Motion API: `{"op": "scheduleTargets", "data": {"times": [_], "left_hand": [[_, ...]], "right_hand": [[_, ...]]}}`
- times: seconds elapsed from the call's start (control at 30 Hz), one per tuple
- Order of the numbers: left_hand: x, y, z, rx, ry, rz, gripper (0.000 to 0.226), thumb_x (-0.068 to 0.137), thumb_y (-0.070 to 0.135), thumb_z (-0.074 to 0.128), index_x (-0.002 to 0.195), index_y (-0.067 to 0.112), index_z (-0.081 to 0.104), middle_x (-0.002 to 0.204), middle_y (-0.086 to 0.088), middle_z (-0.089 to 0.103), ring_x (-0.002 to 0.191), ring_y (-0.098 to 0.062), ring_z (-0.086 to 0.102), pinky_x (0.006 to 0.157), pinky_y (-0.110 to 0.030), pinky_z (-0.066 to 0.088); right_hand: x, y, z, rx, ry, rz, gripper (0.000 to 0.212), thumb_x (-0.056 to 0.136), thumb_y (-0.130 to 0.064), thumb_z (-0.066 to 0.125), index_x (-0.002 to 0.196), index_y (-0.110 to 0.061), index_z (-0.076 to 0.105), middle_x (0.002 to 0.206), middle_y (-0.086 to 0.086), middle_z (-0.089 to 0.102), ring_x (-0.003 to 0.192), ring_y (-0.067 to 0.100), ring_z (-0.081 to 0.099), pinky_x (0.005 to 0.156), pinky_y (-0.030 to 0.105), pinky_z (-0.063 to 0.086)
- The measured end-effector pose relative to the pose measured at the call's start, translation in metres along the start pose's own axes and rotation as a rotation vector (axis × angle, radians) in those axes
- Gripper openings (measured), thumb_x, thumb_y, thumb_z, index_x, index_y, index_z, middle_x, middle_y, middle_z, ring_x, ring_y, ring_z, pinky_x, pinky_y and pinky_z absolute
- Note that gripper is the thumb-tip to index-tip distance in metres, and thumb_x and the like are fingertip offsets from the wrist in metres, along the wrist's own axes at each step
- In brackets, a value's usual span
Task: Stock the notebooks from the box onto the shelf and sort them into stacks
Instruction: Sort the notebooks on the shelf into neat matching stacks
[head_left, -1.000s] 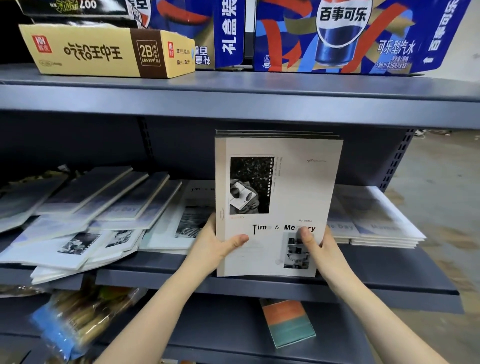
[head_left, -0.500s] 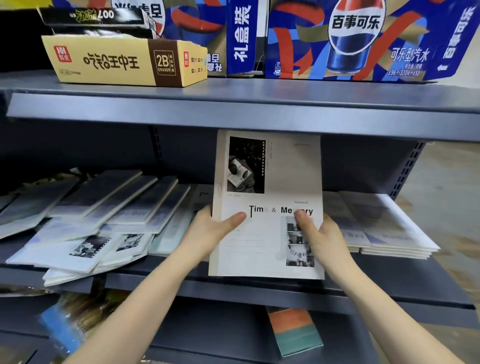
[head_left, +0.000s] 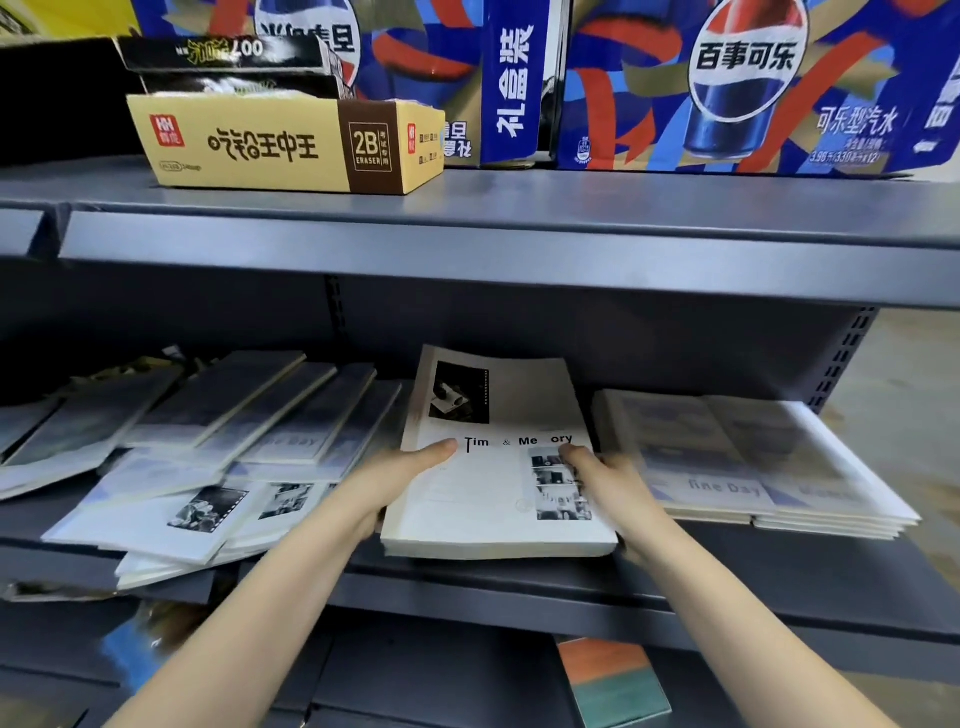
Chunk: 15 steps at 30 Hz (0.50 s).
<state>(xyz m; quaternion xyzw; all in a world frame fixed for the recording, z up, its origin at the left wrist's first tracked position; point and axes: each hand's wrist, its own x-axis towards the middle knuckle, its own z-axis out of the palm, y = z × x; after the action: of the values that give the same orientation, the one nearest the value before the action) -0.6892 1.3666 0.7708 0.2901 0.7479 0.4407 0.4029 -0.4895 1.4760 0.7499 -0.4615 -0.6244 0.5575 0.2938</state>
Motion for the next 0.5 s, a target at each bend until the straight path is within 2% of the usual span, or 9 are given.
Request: {"op": "scheduleTargets", "data": {"times": [0.03, 0.07, 0.1, 0.17, 0.3, 0.4, 0.5], "left_hand": [[0.001, 0.0, -0.004, -0.013, -0.019, -0.022, 0.076, 0.076, 0.054, 0.067, 0.134, 0.009, 0.046, 0.144, -0.007, 0.043, 0.135, -0.023, 0.037, 0.107, -0.033, 0.029], [0.002, 0.0, -0.008, -0.031, -0.037, -0.042, 0.079, 0.072, 0.055, 0.069, 0.133, 0.01, 0.048, 0.143, -0.007, 0.044, 0.133, -0.023, 0.039, 0.107, -0.032, 0.03], [0.005, -0.002, -0.012, -0.05, -0.057, -0.059, 0.086, 0.063, 0.059, 0.073, 0.131, 0.011, 0.05, 0.139, -0.007, 0.049, 0.129, -0.024, 0.044, 0.109, -0.032, 0.032], [0.011, -0.006, -0.018, -0.071, -0.066, -0.079, 0.106, 0.039, 0.068, 0.077, 0.127, 0.012, 0.055, 0.127, -0.008, 0.06, 0.116, -0.024, 0.056, 0.105, -0.037, 0.04], [0.03, -0.014, -0.028, -0.059, -0.016, -0.102, 0.126, 0.025, 0.078, 0.076, 0.13, 0.014, 0.051, 0.124, -0.008, 0.062, 0.112, -0.027, 0.06, 0.099, -0.043, 0.046], [0.033, -0.016, -0.031, -0.044, 0.044, -0.102, 0.124, 0.038, 0.079, 0.068, 0.138, 0.012, 0.041, 0.135, -0.009, 0.053, 0.121, -0.029, 0.052, 0.102, -0.047, 0.043], [0.032, -0.02, -0.035, -0.055, 0.075, -0.097, 0.092, 0.061, 0.07, 0.064, 0.131, 0.012, 0.048, 0.127, -0.01, 0.058, 0.115, -0.031, 0.056, 0.098, -0.047, 0.045]], "right_hand": [[0.004, 0.004, 0.003, 0.034, -0.035, 0.075, 0.041, 0.078, -0.047, 0.06, 0.094, -0.009, 0.057, 0.086, 0.0, 0.063, 0.083, 0.019, 0.059, 0.076, 0.03, 0.046], [0.006, 0.006, 0.006, 0.1, -0.057, 0.146, 0.054, 0.069, -0.052, 0.062, 0.105, -0.011, 0.058, 0.098, 0.003, 0.067, 0.093, 0.023, 0.063, 0.085, 0.035, 0.049], [0.008, 0.01, 0.009, 0.171, -0.063, 0.186, 0.062, 0.064, -0.052, 0.063, 0.111, -0.012, 0.058, 0.103, 0.007, 0.069, 0.097, 0.028, 0.064, 0.086, 0.038, 0.05], [0.008, 0.013, 0.016, 0.248, -0.084, 0.197, 0.054, 0.072, -0.044, 0.063, 0.113, -0.01, 0.059, 0.102, 0.01, 0.072, 0.093, 0.029, 0.067, 0.076, 0.034, 0.049], [0.008, 0.016, 0.025, 0.254, -0.078, 0.197, 0.037, 0.088, -0.034, 0.055, 0.11, -0.005, 0.059, 0.094, 0.011, 0.071, 0.083, 0.026, 0.066, 0.066, 0.028, 0.046], [0.008, 0.014, 0.026, 0.27, -0.078, 0.193, 0.033, 0.091, -0.03, 0.053, 0.107, -0.002, 0.061, 0.088, 0.012, 0.071, 0.073, 0.025, 0.065, 0.057, 0.025, 0.045], [0.01, 0.013, 0.028, 0.308, -0.065, 0.208, 0.03, 0.092, -0.027, 0.052, 0.105, -0.002, 0.063, 0.097, 0.016, 0.072, 0.085, 0.03, 0.068, 0.071, 0.035, 0.05]]}}
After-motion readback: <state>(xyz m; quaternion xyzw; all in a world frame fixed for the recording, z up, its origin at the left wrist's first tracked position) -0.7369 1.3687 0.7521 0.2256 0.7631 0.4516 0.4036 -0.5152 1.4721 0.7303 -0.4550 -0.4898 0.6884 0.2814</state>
